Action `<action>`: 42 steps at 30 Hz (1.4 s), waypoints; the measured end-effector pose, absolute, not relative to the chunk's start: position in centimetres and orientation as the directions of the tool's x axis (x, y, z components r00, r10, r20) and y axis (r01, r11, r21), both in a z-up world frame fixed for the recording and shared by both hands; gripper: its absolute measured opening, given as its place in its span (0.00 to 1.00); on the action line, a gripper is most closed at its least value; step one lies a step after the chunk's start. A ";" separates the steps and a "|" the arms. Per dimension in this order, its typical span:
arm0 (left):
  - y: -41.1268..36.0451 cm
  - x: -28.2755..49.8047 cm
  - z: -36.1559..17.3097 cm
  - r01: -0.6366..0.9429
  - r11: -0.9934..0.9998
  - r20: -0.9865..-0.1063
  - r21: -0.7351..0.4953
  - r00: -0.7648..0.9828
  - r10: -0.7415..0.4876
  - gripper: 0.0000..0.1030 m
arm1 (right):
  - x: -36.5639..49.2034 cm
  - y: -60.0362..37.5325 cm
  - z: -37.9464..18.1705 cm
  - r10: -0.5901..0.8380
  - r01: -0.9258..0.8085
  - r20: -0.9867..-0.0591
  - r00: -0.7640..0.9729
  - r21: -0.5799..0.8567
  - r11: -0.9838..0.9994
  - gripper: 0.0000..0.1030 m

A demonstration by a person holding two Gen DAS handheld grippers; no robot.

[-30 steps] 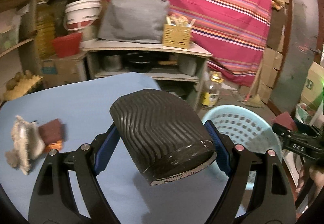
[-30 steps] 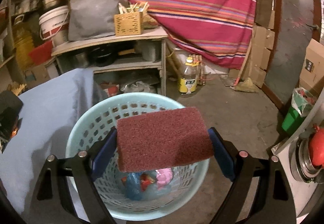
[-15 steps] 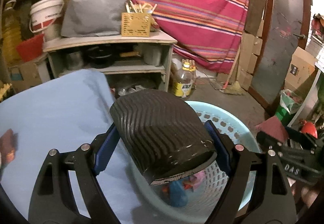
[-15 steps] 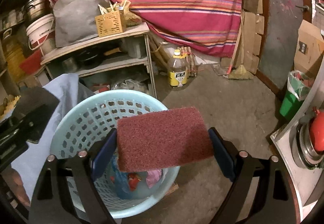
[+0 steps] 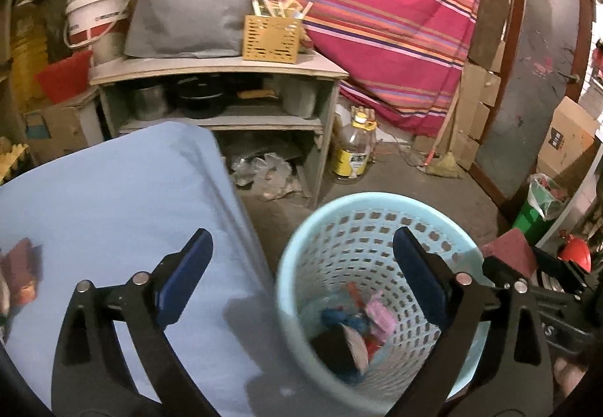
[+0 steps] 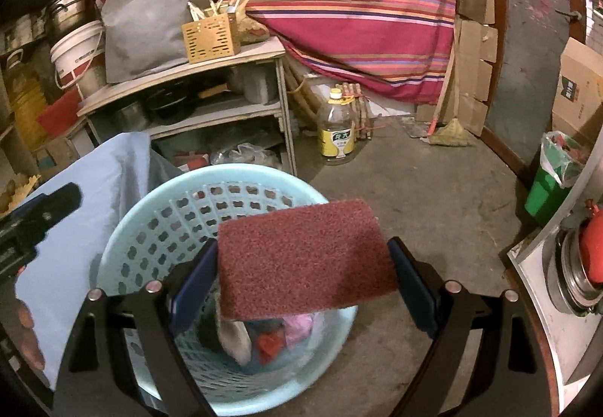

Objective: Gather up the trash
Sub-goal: 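Carry the black cup and brown pad over the blue basket and open both tools, then grasp the crumpled brown paper ball with the left tool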

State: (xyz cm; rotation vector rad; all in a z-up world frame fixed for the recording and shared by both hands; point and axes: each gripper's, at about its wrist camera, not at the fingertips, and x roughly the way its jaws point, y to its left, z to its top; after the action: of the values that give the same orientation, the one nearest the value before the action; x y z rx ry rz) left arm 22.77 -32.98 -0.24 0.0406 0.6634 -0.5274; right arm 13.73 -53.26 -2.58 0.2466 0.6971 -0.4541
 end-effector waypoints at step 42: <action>7.5 25.0 -6.4 -0.017 0.999 -0.692 -0.031 0.721 -0.009 0.80 | 23.8 -31.3 -1.9 -0.229 0.321 -0.664 0.712 0.018 0.947 0.95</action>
State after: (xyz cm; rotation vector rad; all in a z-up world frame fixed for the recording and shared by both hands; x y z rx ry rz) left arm 25.04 7.48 -6.39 -0.0362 0.7649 0.0041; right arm 23.83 -31.25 -1.94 0.1353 0.7165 -0.3060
